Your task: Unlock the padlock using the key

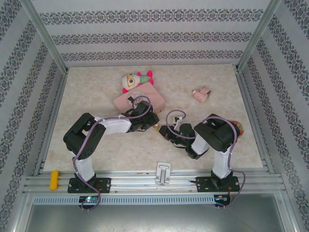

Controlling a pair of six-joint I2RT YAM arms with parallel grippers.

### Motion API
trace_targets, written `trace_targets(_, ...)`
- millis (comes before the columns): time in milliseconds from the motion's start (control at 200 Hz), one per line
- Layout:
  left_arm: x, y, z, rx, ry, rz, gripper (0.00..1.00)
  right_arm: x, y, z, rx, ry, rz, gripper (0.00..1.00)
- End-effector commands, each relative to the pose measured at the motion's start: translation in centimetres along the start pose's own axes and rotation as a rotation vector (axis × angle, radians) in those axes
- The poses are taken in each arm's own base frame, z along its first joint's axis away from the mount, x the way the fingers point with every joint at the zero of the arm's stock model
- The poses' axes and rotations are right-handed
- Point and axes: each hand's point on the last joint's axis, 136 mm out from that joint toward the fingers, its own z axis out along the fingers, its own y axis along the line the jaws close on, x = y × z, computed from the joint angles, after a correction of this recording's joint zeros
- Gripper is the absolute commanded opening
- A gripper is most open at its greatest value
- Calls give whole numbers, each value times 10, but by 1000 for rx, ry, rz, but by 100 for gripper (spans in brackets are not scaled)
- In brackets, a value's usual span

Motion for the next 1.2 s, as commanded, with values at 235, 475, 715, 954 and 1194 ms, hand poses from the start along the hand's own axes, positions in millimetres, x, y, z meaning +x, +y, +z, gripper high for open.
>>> trace_targets(235, 55, 33, 3, -79, 238, -103, 3, -30, 4, 9, -8, -96, 8, 0)
trace_targets(475, 55, 32, 2, -74, 237, -103, 3, -32, 11, 15, -27, -98, 2, 0)
trace_targets(715, 55, 32, 2, -73, 238, -102, 3, -35, 12, 12, -25, -116, -6, 0)
trace_targets(954, 58, 32, 4, -69, 251, -103, 3, -43, 30, 19, -76, -114, -38, 0)
trace_targets(1194, 60, 29, 4, -62, 258, -98, 3, -46, 43, 28, -104, -128, -84, 0)
